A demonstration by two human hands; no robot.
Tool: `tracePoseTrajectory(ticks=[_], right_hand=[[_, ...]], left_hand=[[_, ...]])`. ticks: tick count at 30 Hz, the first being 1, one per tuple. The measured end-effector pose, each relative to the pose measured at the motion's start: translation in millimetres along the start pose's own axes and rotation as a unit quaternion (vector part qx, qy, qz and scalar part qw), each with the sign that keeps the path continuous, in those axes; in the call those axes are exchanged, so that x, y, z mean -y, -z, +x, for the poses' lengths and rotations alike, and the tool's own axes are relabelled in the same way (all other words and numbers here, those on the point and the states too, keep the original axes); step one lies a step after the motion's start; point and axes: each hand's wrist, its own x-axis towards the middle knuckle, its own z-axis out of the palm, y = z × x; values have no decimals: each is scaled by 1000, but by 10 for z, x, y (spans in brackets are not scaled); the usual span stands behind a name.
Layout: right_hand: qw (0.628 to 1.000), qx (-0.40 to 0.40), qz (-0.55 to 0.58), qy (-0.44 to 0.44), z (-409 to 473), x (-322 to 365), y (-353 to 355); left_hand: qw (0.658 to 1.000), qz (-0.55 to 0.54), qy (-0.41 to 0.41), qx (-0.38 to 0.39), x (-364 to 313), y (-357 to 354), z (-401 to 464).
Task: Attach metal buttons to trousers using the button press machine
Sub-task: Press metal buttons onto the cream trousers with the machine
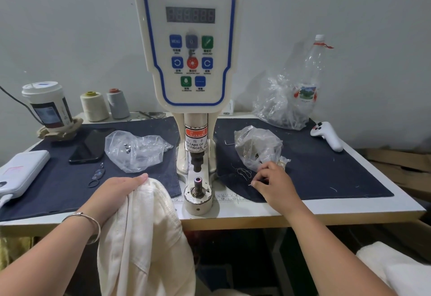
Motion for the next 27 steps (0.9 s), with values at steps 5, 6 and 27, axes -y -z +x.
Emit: tracePoseTrajectory(ticks=[5, 6, 27], right_hand=[[1000, -7, -22, -5, 0, 13, -5], [1000, -11, -18, -7, -6, 18, 0], [1000, -27, -14, 5, -37, 25, 19]], left_hand=[[1000, 4, -1, 1, 16, 1, 21], [1000, 2, -1, 1, 17, 2, 27], [1000, -5, -13, -1, -8, -2, -20]])
